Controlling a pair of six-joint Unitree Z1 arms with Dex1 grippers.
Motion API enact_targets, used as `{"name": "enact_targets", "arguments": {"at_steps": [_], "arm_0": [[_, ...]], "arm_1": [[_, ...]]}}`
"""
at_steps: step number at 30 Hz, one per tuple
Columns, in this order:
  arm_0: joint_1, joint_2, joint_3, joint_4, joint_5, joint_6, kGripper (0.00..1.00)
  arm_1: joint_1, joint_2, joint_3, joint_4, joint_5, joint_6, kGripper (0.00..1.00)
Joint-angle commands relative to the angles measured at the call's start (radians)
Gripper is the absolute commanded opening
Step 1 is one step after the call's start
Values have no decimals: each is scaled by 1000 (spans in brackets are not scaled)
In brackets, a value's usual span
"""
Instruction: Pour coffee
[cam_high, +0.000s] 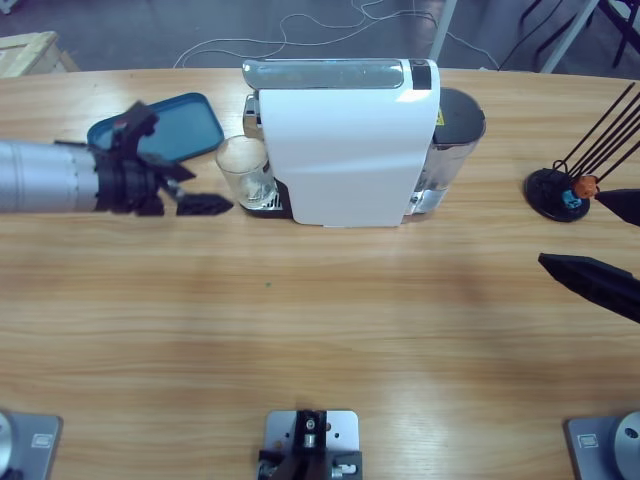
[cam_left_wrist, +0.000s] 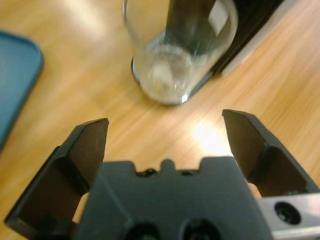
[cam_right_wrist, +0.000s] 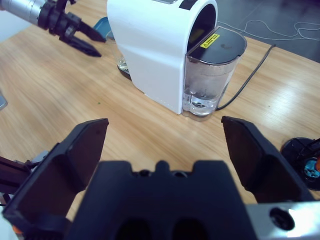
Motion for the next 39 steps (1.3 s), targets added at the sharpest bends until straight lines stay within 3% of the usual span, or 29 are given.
{"name": "enact_targets", "arguments": {"at_steps": [1,13,23,28,32,37,38,39], "arm_0": [[19,44,27,16,109,-10,982],[39,143,-117,22,126,-42,982],[38,144,-116,31,121,-42,982],[38,-38,-110,203,200,-44,982],[8,-307,-110,342,198,-42,982],[-69,-544,-151,527,184,-41,978],[-83,-564,-145,563,186,-40,978],[-90,-581,-136,595,191,-38,982]], "arm_1": [[7,-12,42,0,-10,4,1000],[7,-24,46,0,-11,2,996],[7,-16,46,-2,-14,2,996],[7,8,-6,63,-5,0,1000],[-18,79,-107,151,8,12,1000],[-234,191,-289,329,172,4,1000],[-280,221,-330,368,207,4,946],[-319,259,-376,407,242,-1,717]]}}
